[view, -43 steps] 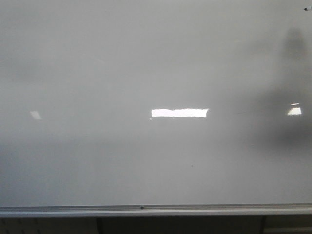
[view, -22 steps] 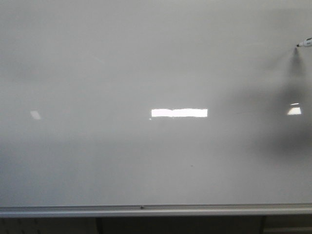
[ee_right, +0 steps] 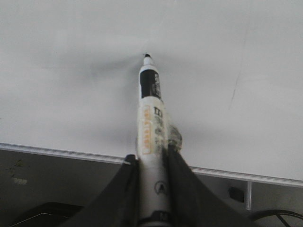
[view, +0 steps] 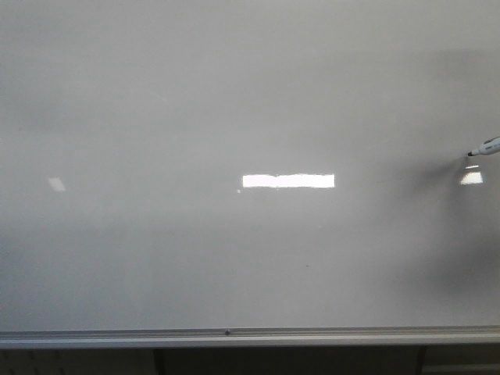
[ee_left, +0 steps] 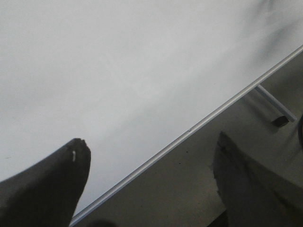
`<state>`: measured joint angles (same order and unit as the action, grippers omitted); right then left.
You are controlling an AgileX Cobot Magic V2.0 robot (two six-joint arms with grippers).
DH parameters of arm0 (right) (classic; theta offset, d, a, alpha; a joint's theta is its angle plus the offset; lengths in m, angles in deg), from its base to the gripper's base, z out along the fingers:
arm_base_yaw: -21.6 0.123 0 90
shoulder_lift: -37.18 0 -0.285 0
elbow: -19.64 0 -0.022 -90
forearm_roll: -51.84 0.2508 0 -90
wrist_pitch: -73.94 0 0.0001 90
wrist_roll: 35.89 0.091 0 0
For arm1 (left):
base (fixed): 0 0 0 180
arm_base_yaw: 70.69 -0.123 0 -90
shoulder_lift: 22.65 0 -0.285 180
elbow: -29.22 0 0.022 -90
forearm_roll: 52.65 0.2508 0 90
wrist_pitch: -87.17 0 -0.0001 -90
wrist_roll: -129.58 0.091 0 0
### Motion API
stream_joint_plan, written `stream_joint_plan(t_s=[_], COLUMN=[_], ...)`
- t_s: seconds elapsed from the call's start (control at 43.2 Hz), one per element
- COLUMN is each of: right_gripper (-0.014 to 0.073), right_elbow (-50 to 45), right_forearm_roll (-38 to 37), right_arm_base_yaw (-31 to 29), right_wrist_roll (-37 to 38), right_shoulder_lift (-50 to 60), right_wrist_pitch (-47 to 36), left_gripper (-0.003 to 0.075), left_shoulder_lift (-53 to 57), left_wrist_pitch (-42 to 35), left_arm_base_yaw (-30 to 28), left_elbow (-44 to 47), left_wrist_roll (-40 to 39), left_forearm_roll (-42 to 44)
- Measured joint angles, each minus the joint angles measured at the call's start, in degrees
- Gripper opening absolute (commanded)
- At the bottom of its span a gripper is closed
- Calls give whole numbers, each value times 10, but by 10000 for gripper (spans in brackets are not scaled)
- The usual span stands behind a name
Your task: Write number 1 on whiteboard
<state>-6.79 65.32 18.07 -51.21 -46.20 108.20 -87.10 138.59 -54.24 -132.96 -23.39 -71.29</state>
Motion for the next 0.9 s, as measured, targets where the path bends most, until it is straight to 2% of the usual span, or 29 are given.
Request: stream_joint_plan(t_s=[0.232,0.463,0.903], right_gripper=[34,34,34], right_elbow=[5,34,45], right_forearm_roll=[0,0,0], right_arm_base_yaw=[0,0,0], right_wrist_roll=[0,0,-13], right_shoulder_lift=[4,53,66], right_wrist_pitch=[6,2,-144], left_gripper=[526,526,526], left_shoulder_lift=[0,0,0], left_wrist_pitch=[0,0,0], left_arm_base_yaw=[0,0,0], left_elbow=[0,0,0], left_wrist_roll=[0,0,-1], left_forearm_roll=[0,0,0])
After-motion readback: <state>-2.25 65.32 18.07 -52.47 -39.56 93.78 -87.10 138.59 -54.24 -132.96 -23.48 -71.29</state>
